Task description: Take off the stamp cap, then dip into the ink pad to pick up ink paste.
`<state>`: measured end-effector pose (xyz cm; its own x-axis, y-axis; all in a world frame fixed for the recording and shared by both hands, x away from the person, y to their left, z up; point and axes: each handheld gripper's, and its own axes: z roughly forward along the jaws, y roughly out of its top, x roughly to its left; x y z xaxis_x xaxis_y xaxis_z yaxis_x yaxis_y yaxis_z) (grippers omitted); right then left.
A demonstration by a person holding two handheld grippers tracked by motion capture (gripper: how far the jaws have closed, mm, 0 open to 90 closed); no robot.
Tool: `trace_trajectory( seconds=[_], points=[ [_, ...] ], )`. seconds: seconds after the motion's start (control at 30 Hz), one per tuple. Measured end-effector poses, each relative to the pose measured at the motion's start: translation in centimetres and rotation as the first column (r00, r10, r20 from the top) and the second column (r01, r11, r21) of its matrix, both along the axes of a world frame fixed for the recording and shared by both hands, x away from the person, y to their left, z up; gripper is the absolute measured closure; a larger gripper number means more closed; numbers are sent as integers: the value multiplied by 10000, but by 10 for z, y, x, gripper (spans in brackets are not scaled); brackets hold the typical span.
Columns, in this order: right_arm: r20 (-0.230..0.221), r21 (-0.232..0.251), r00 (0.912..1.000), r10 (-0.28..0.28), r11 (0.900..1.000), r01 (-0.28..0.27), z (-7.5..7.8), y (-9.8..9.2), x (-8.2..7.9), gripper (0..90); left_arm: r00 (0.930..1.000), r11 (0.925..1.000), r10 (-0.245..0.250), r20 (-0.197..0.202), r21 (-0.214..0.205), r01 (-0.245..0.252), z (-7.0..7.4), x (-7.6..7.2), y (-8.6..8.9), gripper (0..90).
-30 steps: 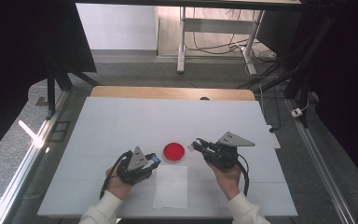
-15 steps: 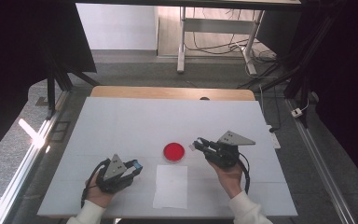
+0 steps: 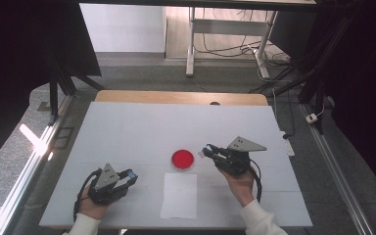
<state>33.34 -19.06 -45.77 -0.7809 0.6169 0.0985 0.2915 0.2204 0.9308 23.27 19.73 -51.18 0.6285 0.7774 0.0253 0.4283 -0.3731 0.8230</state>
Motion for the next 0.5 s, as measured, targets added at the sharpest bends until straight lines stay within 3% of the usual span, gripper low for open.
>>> trace_trajectory(
  seconds=[0.5],
  points=[
    [-93, -389, 9982, 596, 9974, -599, 9, 19, 13, 750, 9999, 9999, 133, -103, 4, -132, -2, 2, 2, 654]
  ],
)
